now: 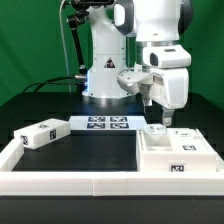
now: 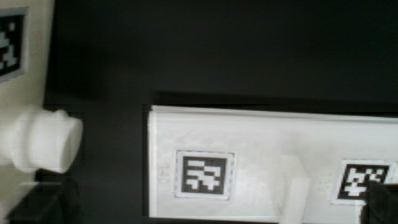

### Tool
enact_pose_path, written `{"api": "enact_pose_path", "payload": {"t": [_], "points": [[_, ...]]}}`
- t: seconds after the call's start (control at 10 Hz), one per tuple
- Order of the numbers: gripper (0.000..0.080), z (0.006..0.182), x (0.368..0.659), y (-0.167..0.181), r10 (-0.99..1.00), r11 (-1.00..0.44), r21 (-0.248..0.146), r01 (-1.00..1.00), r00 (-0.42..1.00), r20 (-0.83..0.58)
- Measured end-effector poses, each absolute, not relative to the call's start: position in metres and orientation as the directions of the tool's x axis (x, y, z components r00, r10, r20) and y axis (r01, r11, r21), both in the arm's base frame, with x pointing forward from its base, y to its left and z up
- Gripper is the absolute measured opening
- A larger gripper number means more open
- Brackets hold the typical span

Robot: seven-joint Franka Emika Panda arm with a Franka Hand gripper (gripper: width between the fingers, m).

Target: Assemble cabinet

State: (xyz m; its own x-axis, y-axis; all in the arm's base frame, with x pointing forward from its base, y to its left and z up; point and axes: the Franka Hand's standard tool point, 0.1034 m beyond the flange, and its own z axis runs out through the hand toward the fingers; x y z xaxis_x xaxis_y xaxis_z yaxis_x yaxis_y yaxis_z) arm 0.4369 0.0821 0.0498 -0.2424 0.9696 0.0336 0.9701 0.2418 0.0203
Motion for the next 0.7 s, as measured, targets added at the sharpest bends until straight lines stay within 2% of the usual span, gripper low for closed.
{"api": "enact_pose_path", "payload": {"t": [0.7], "points": [[0.0797, 0.022, 0.409, 0.094, 0.963, 0.266, -0.047, 0.963, -0.263, 0.065]]}}
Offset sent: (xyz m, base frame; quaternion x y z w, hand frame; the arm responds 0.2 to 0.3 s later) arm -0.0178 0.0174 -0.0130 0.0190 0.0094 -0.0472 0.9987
